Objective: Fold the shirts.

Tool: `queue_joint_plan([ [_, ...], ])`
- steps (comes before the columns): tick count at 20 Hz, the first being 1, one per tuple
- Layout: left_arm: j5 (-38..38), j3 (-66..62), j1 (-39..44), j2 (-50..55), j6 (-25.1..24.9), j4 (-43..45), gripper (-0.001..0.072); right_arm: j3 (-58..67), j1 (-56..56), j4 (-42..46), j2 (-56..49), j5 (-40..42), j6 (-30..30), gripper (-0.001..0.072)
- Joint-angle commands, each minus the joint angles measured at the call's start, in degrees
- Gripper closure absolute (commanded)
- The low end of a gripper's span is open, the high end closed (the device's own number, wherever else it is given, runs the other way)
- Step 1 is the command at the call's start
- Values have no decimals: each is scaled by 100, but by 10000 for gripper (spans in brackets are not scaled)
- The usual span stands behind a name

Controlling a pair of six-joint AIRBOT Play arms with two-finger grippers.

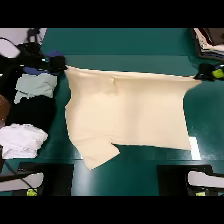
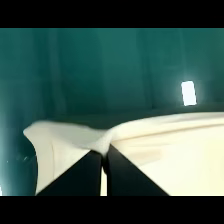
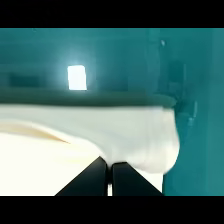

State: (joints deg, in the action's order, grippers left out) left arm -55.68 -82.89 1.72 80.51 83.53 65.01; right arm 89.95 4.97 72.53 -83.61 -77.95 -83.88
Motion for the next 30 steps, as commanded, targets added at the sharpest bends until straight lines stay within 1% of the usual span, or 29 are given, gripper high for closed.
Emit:
queue_joint_plan([
  [1,1226,-264,-7,997,-107,-63,680,304,0,-511,-977,922,105,697],
  [3,1268,-621,-4,1191,-105,-61,680,785,-4,-614,-1329,966,103,696],
  [5,1003,-772,-11,1178,-109,-46,681,1099,-24,-584,-1469,787,131,696],
  [6,647,-826,-11,1165,-105,31,680,1119,-24,-553,-1447,647,199,697],
  [8,-374,-809,-11,1147,-103,177,681,872,-85,-170,-1257,415,205,697],
  [9,-748,-695,-9,1147,-103,216,681,577,-133,52,-1078,431,205,696],
  [10,-938,-511,-11,1147,-103,216,681,254,-190,179,-905,485,208,697],
  [12,-960,-15,-11,1145,-105,216,681,-468,-293,254,-590,654,208,696],
  [14,-774,476,-9,1145,-103,210,680,-1152,-345,199,-343,911,205,696],
  [16,-688,767,-11,1145,-2,212,672,-1572,-426,195,-216,1058,177,695],
  [17,-686,837,-9,1145,70,212,396,-1694,-442,197,-168,1043,133,678],
  [18,-695,841,-11,1143,177,216,193,-1757,-439,195,-136,1003,116,480],
  [19,-706,844,-11,1080,291,219,227,-1729,-439,199,-127,892,105,376],
  [21,-898,846,-9,800,330,363,226,-1639,-380,205,50,625,98,377],
  [23,-1364,1128,-9,315,334,807,226,-1744,-247,201,507,564,98,377],
  [24,-1556,1497,-9,-46,350,927,226,-1884,-184,203,807,529,98,377],
  [26,-1609,2496,9,-885,385,901,226,-2170,-61,199,1305,533,98,376],
  [30,-1567,4511,7,-2588,649,267,225,-2660,50,136,1969,562,98,363],
])
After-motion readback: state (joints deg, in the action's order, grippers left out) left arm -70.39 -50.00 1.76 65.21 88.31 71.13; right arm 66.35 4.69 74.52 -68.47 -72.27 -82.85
